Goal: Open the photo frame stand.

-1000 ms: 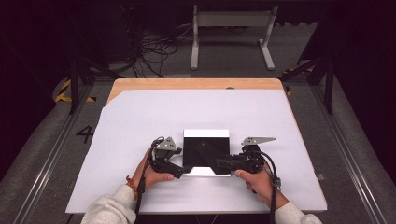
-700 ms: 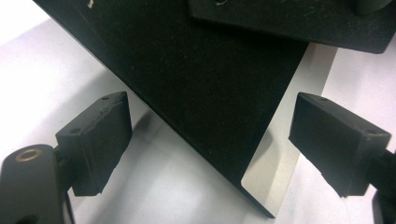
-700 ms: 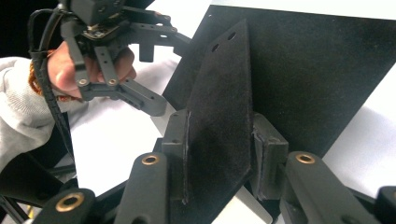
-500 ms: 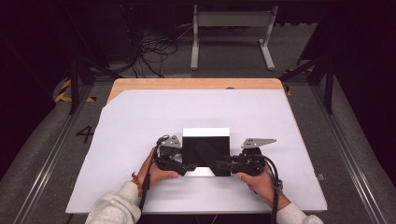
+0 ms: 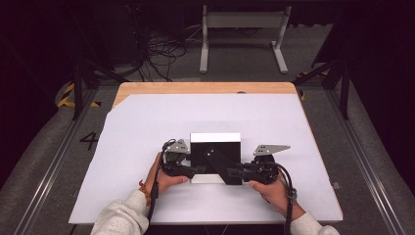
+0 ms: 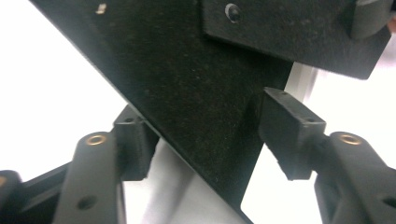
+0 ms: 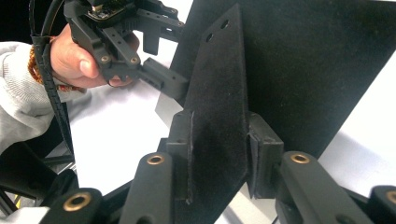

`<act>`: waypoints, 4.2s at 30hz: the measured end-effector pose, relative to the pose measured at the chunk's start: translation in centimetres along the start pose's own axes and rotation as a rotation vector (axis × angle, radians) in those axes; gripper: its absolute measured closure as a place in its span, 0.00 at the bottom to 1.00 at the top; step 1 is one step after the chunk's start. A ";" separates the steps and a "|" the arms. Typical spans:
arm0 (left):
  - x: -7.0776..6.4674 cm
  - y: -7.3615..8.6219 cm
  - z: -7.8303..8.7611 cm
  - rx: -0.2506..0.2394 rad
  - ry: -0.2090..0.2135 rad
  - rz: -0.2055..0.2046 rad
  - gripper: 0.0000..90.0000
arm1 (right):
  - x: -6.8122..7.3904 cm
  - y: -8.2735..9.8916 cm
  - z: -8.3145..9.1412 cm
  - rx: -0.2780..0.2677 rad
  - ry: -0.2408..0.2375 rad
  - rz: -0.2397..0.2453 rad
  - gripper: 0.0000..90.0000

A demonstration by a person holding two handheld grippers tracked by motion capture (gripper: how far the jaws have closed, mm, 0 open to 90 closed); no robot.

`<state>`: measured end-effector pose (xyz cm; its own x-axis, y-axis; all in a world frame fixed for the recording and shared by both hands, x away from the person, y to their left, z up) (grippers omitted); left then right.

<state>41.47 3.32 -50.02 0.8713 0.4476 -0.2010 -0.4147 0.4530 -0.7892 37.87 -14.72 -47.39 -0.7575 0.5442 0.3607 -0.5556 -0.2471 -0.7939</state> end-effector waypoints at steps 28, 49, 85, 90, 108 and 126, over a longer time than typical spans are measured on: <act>0.8 -0.6 0.3 -0.023 -0.102 -0.073 0.45 | 0.7 -0.6 -0.1 -0.026 0.019 0.043 0.85; 0.4 -1.7 -0.9 -0.040 -0.167 -0.130 0.59 | 0.0 -0.8 0.1 -0.007 0.080 0.107 0.86; 0.2 -3.3 2.6 -0.172 -0.176 -0.163 0.58 | 0.4 0.6 0.1 0.040 0.113 0.167 0.88; 0.1 -3.2 2.7 -0.168 -0.173 -0.168 0.59 | 0.5 0.8 0.1 0.047 0.117 0.172 0.88; 0.2 -0.5 0.6 -0.044 -0.130 -0.175 0.58 | 0.9 1.4 0.1 0.069 0.113 0.186 0.91; 0.4 0.4 -1.1 -0.008 -0.164 -0.206 0.67 | 0.8 1.3 0.1 0.055 0.121 0.188 0.91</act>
<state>41.93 2.78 -51.05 0.8826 0.4663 0.0608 -0.2303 0.5414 -0.8086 36.48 -14.66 -48.10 -0.8050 0.5754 0.1449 -0.4285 -0.3949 -0.8127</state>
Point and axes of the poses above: each handheld gripper's, and its own axes: z roughly backward along the jaws, y roughly out of its underside, x roughly to its left, the point moved 8 cm from there along -z, roughly forward along the jaws, and after that the axes turned 1 degree about -x, right-handed, at the moved point
